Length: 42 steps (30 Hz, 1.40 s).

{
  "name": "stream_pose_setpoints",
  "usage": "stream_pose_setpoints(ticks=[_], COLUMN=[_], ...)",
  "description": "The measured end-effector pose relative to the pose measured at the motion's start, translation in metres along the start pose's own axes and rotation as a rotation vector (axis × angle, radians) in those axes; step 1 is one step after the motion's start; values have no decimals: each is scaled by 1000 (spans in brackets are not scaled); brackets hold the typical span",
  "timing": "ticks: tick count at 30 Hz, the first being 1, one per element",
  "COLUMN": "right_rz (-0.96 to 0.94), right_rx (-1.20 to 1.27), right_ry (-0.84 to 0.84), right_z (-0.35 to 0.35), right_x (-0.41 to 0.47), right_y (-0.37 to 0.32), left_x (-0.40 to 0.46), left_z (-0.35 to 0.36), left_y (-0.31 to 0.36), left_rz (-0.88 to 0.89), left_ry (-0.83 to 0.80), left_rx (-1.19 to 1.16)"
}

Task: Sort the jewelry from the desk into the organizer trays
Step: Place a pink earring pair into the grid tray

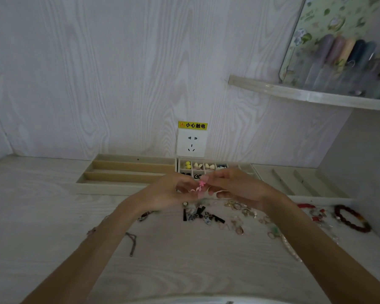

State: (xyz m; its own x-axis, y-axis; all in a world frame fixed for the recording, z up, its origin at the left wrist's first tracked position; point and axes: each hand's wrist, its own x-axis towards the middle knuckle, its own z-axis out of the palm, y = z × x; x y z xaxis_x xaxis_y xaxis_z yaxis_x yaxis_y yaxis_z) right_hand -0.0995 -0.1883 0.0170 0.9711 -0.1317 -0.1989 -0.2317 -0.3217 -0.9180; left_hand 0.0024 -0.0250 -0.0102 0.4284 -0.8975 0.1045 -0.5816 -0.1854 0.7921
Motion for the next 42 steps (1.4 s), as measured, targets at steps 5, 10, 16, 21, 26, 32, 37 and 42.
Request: stream_pose_setpoints(ticks=[5,10,16,21,26,32,37,42], right_rz=[10,-22,-15,38,49,33,-13,-66], right_rx=[235,142,228,-7,-298,-554,-670,-661], right_ry=[-22,103,311,412,325,264,235,348], right_z=[-15,-37,-87,-124,-137,-141,-143,-145], right_x=[-4,-4,11,38,64,80,78,80], right_y=[2,4,11,26,47,62,66,70], left_x=[21,60,121,166,182,190,188,184], left_z=[0,-6,1,24,37,46,51,58], left_y=[8,23,25,15,1,-15,-15,-8], left_rz=[-15,12,52,35,-61,-98,-94,-64], left_ry=[55,22,52,219,326,264,216,293], left_rx=[-80,32,175,166,259,320,366,558])
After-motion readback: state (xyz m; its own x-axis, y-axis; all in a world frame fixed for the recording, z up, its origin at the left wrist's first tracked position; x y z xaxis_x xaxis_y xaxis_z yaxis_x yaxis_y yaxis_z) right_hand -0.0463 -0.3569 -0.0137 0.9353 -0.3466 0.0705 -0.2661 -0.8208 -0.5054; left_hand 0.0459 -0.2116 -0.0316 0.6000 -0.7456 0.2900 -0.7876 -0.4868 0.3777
